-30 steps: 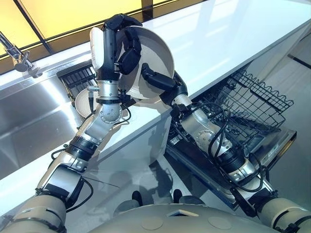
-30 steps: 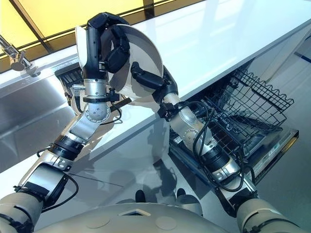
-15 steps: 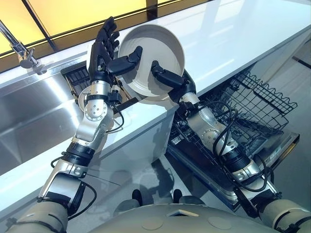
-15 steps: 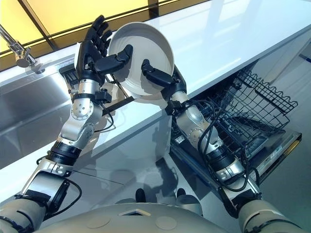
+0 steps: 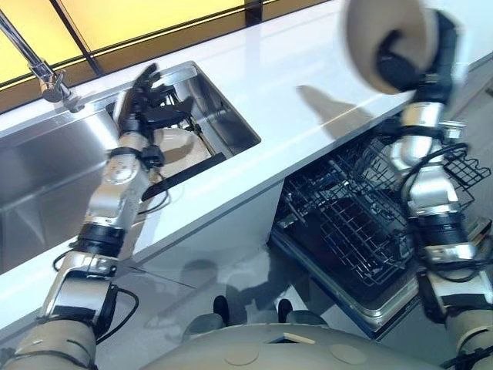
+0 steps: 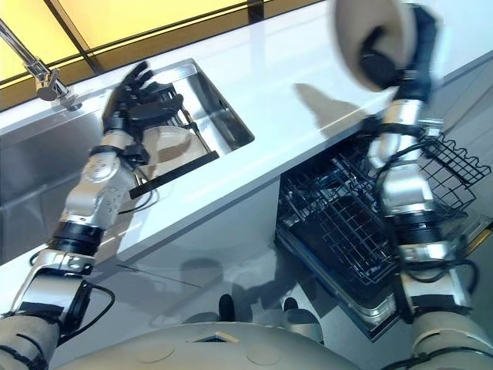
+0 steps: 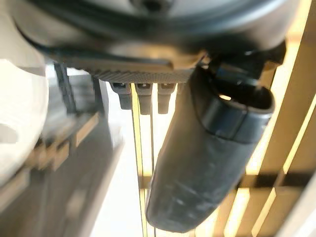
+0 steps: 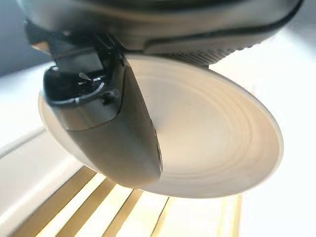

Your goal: Pick up plates and place into dishwasher.

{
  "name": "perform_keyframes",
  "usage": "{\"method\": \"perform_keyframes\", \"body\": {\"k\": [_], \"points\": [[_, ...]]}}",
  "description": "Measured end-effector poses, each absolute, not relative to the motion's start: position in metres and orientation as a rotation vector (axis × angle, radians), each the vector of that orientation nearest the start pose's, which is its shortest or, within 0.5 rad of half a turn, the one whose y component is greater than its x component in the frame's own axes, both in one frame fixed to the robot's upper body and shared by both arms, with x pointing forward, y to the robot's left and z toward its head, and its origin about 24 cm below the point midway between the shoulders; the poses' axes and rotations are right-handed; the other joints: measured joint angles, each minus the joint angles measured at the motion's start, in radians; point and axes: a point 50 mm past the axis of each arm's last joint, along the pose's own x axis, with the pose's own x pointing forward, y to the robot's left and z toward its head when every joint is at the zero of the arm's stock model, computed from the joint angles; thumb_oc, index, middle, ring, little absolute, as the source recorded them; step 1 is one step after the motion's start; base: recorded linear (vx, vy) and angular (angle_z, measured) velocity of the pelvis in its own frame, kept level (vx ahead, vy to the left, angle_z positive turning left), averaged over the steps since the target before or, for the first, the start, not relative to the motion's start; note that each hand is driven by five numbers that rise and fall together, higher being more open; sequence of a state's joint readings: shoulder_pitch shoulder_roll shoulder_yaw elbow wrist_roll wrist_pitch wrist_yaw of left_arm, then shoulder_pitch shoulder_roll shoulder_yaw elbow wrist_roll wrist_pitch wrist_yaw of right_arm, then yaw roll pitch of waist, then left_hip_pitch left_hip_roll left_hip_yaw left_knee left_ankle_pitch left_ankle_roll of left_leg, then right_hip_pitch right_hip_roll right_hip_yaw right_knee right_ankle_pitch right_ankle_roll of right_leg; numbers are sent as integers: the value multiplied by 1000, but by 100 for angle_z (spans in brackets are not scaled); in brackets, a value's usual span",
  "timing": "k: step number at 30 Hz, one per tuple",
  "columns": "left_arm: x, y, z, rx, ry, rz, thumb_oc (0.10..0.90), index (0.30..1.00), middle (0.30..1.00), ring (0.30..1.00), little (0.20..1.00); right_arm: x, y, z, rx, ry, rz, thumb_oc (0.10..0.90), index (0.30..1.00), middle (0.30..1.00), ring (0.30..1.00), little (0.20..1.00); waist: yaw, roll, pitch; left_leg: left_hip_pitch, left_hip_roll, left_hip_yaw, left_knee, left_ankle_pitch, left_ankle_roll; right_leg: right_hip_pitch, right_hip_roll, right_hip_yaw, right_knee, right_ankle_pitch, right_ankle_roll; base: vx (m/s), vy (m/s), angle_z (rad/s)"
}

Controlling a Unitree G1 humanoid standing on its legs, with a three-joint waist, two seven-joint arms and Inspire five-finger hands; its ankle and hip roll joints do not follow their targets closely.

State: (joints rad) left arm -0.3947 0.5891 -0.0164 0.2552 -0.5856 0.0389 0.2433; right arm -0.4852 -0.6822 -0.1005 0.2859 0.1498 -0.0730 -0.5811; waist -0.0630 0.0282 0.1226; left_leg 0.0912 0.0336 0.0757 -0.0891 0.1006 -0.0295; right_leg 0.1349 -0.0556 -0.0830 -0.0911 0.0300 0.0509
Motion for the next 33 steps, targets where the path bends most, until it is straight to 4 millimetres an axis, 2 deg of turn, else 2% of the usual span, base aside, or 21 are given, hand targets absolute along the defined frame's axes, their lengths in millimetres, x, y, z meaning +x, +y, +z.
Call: {"method": "perform_keyframes", "body": {"k": [1, 3, 6, 8, 10, 13, 16, 20, 26, 29, 31, 33], "points": [[315, 278, 128, -5, -110, 299, 800, 900, 900, 900, 900, 298, -330, 192, -333, -435, -817, 100, 300, 300, 300, 200, 1, 5, 2, 1, 0, -3, 0, 0, -1, 3, 0, -3, 0, -2, -1, 57, -17, 4], [307, 291, 125, 36, -100, 341, 800, 900, 900, 900, 900, 282, -353, 170, -288, -348, -901, 100, 300, 300, 300, 200, -1, 10, 6, 1, 0, -2, -1, -1, -1, 3, 0, -5, 0, -3, -1, 57, -12, 1], [300, 304, 125, 106, -87, 369, 800, 900, 900, 900, 900, 263, -372, 128, -274, -173, -950, 100, 300, 300, 300, 200, -5, 13, 8, 1, 0, -3, -1, -1, -1, 4, -1, -5, 0, -3, -1, 39, -8, 0], [297, 312, 127, 146, -84, 385, 800, 900, 900, 900, 900, 251, -377, 96, -270, -45, -947, 100, 300, 300, 300, 200, -12, 19, 11, 2, -1, -3, -3, -1, -1, 4, -2, -6, 0, -5, 3, 51, -26, 1], [295, 318, 131, 163, -90, 399, 800, 900, 900, 900, 900, 239, -380, 72, -284, 50, -933, 100, 300, 300, 300, 200, -14, 30, 18, 2, -1, -3, -3, -1, -1, 5, -2, -5, 0, -5, 4, 73, -41, 0], [294, 326, 134, 187, -97, 419, 800, 900, 900, 900, 900, 229, -383, 52, -307, 146, -918, 100, 300, 300, 300, 200, -18, 47, 27, 3, -1, -3, -1, -1, -1, 6, -2, -6, 0, -5, 4, 80, -44, 0], [291, 338, 131, 207, -80, 452, 800, 900, 900, 900, 900, 223, -387, 41, -314, 208, -907, 100, 300, 300, 300, 200, -21, 58, 33, 3, 0, -3, 0, -1, -1, 6, -1, -7, 0, -5, 2, 72, -34, 0], [288, 347, 125, 208, -47, 483, 800, 900, 900, 900, 900, 220, -388, 32, -345, 260, -879, 100, 300, 300, 300, 200, -17, 60, 40, 0, -1, -6, 0, -1, -1, 5, -1, -10, 0, -6, 3, 63, -33, 2], [288, 352, 128, 204, -57, 486, 800, 900, 900, 900, 900, 239, -384, 40, -495, 271, -782, 100, 300, 300, 300, 200, -13, 77, 110, -33, -2, -47, 1, 21, -6, -10, 1, -40, 0, -6, 3, -3, -28, 17], [289, 350, 130, 196, -68, 478, 800, 900, 900, 900, 900, 264, -381, 66, -617, 220, -727, 100, 300, 300, 300, 200, 5, 105, 149, -72, 0, -63, 2, 36, -7, -47, 4, -50, 9, -2, -3, -107, -37, 14], [294, 347, 137, 178, -93, 465, 800, 900, 900, 900, 900, 277, -379, 83, -699, 176, -697, 100, 300, 300, 300, 200, 6, 115, 185, -95, -2, -89, 18, 39, -9, -57, 3, -69, 19, 3, -9, -103, -43, 28], [299, 344, 147, 160, -138, 454, 800, 900, 900, 900, 900, 295, -376, 107, -819, 123, -667, 100, 300, 300, 300, 200, 28, 127, 231, -125, 1, -112, 34, 43, -14, -79, 10, -72, 38, 0, -14, -95, -49, 24]]}}
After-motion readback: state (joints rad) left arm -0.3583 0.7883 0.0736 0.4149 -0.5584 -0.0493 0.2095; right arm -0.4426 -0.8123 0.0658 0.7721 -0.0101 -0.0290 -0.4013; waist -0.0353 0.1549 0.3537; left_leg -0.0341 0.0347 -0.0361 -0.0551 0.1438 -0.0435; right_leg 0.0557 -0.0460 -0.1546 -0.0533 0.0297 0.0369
